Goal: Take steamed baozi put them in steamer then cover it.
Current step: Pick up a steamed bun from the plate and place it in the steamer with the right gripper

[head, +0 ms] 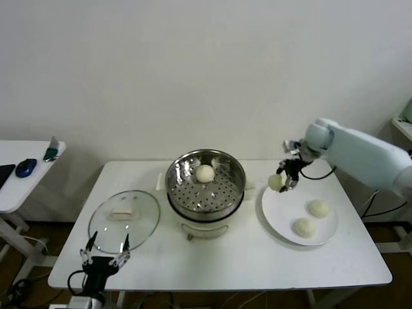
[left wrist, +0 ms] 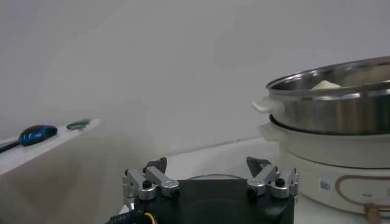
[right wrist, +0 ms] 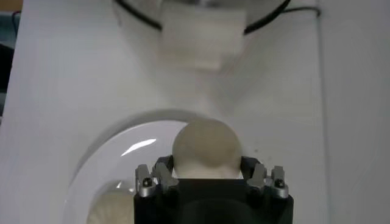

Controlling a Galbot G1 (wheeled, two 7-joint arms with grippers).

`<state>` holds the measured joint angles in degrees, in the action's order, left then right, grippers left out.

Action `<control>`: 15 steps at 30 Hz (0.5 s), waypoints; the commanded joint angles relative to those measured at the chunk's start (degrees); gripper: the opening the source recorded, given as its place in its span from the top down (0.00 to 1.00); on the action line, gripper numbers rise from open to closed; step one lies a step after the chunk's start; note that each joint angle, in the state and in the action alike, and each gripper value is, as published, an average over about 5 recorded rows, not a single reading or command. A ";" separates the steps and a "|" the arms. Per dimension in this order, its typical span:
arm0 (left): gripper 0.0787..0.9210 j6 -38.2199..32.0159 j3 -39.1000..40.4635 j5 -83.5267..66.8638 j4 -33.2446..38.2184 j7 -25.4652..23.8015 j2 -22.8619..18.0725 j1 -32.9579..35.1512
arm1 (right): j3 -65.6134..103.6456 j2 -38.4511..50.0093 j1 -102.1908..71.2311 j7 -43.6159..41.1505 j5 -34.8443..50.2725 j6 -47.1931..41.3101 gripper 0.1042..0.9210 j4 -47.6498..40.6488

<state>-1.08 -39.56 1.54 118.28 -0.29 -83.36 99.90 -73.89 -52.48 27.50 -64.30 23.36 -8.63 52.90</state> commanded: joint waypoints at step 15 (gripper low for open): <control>0.12 -1.11 1.64 0.39 3.38 -0.29 0.38 3.10 | -15.12 -24.22 21.24 4.84 28.13 -8.36 0.27 1.45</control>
<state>-1.94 -38.02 1.87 120.72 -0.54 -83.19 102.00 -85.49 -65.19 44.49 -61.65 42.73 -14.11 54.38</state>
